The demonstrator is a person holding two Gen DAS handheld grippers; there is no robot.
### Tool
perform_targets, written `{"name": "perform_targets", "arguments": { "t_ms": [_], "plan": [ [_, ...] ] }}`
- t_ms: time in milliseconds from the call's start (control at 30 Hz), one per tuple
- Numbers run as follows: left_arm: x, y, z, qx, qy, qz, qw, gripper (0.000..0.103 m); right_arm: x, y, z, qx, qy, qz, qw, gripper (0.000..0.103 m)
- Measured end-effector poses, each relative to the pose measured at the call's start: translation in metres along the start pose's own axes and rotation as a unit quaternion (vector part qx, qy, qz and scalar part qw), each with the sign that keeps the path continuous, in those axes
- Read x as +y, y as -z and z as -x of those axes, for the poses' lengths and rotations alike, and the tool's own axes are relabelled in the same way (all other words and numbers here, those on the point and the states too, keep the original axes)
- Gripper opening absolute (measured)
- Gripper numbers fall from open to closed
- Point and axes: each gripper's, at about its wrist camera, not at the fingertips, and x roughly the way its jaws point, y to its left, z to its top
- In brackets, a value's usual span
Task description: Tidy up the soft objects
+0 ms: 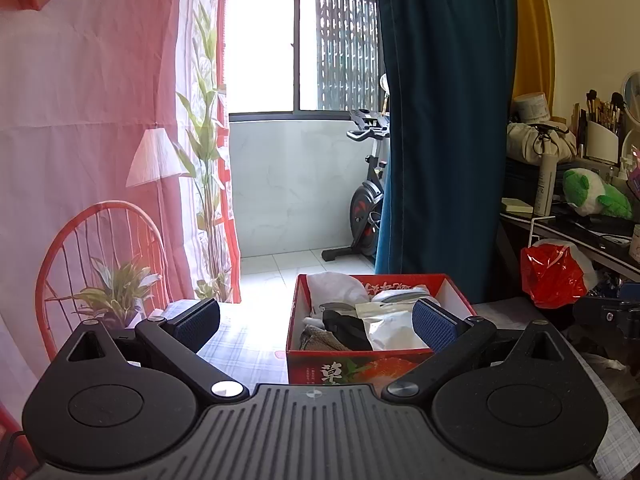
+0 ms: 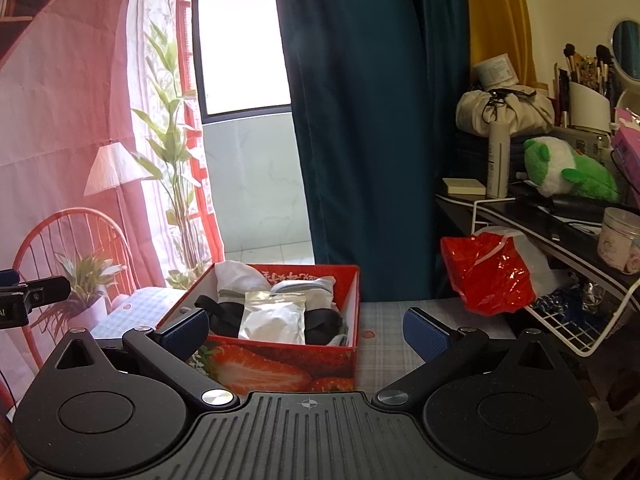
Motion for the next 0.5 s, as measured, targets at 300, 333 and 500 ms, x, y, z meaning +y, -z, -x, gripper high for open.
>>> {"name": "perform_targets", "arguments": {
  "t_ms": [300, 333, 500],
  "plan": [
    [-0.0014, 0.0001, 0.0008, 0.002, 0.002, 0.001, 1.0000, 0.103, 0.0009, 0.0005, -0.0008, 0.001, -0.003, 0.002, 1.000, 0.103],
    [-0.0019, 0.0002, 0.0009, 0.003, 0.002, 0.002, 1.0000, 0.103, 0.0005, 0.0005, -0.0012, 0.001, -0.003, 0.002, 1.000, 0.103],
    [-0.0015, 0.0003, 0.0007, 0.004, 0.002, 0.003, 1.0000, 0.103, 0.0010, 0.0011, -0.0015, 0.002, -0.004, 0.002, 1.000, 0.103]
  ]
}}
